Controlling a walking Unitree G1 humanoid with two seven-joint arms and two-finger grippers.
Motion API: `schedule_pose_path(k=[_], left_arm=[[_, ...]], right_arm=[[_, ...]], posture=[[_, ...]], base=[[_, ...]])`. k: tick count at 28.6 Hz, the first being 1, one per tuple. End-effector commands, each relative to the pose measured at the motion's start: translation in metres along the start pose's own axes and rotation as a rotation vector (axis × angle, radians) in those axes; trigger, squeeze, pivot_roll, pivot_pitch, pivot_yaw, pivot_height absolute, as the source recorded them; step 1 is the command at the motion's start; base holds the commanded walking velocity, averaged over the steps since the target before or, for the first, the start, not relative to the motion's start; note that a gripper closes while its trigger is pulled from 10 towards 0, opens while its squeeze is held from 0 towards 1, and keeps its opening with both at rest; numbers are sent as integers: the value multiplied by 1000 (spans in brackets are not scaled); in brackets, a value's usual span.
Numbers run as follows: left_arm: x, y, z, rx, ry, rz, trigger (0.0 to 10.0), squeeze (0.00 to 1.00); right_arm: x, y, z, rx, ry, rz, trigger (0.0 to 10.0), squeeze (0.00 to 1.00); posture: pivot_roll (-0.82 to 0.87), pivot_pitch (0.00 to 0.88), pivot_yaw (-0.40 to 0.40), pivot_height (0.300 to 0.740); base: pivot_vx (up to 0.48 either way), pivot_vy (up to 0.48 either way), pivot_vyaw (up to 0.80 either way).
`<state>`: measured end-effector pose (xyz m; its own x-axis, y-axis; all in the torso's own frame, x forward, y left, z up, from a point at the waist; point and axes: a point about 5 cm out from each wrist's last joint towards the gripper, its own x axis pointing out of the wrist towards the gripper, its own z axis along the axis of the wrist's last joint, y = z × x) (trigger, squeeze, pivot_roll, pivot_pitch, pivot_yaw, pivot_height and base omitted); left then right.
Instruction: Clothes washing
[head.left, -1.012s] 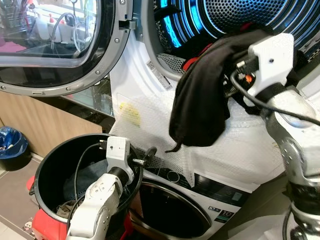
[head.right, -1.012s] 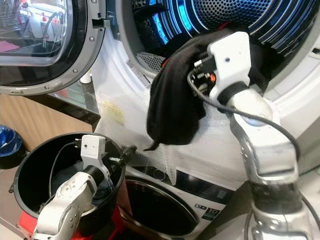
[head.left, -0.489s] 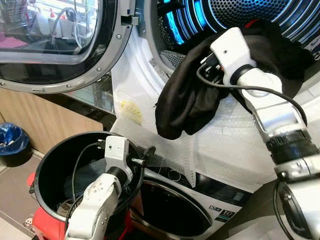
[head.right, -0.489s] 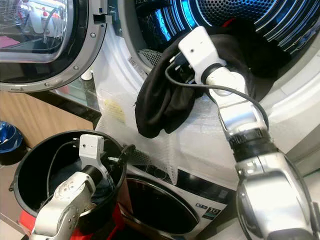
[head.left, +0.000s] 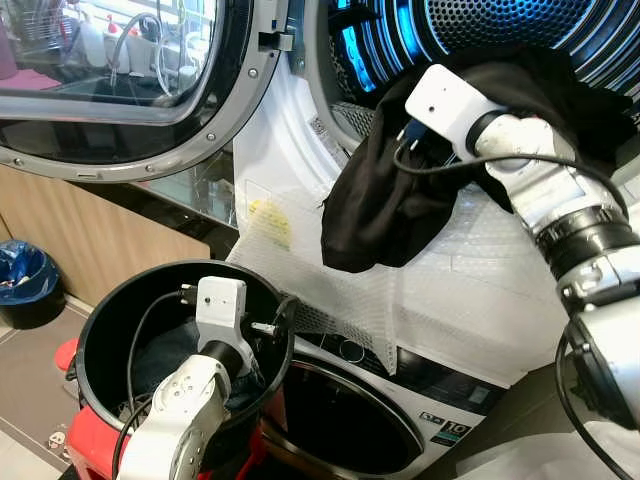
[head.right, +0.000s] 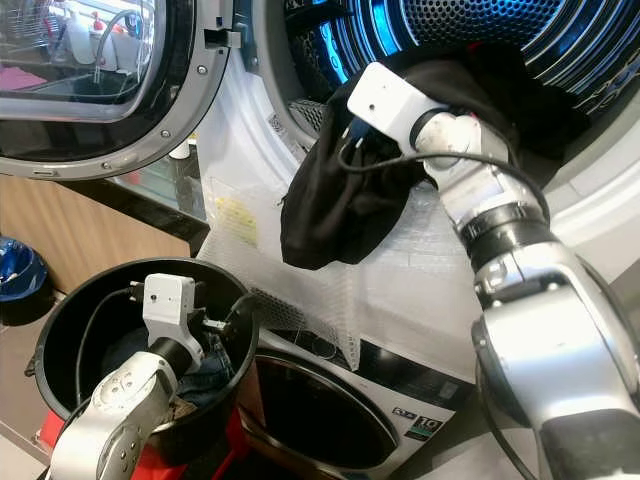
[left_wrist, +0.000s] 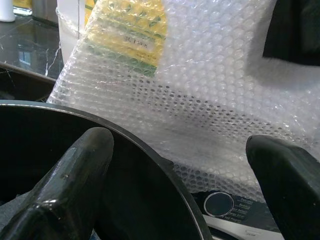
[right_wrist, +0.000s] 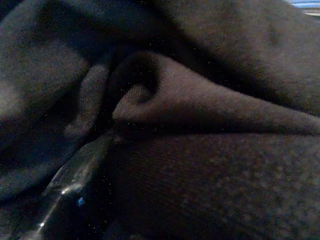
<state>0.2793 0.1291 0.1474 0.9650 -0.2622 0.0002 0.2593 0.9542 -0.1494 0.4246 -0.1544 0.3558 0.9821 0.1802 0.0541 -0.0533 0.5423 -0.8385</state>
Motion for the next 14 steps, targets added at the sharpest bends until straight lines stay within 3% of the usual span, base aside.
schedule_pose_path(k=[1,3,6,10,14], left_arm=[[-2,-6,2,5,3,-7,10000,0],[-6,-6,1,1,7,-2,10000,0],[-10,-7,-1,-2,14,4,10000,0],[-12,-8,-1,-8,19,7,10000,0],[-17,-13,-2,-24,23,23,10000,0]], right_arm=[[-5,-18,-16,111,61,-72,10000,0],[-7,-26,-22,242,67,-84,10000,0],[-9,-31,-26,337,80,-92,10000,0],[-12,-40,-27,379,88,-121,10000,0],[-18,-59,-33,409,130,-243,10000,0]], posture=[[22,52,-171,740],[34,51,-171,740],[49,50,-173,740],[65,54,-176,740],[96,64,-192,740]], base=[[0,0,0],[0,0,0],[0,0,0],[0,0,0],[0,0,0]])
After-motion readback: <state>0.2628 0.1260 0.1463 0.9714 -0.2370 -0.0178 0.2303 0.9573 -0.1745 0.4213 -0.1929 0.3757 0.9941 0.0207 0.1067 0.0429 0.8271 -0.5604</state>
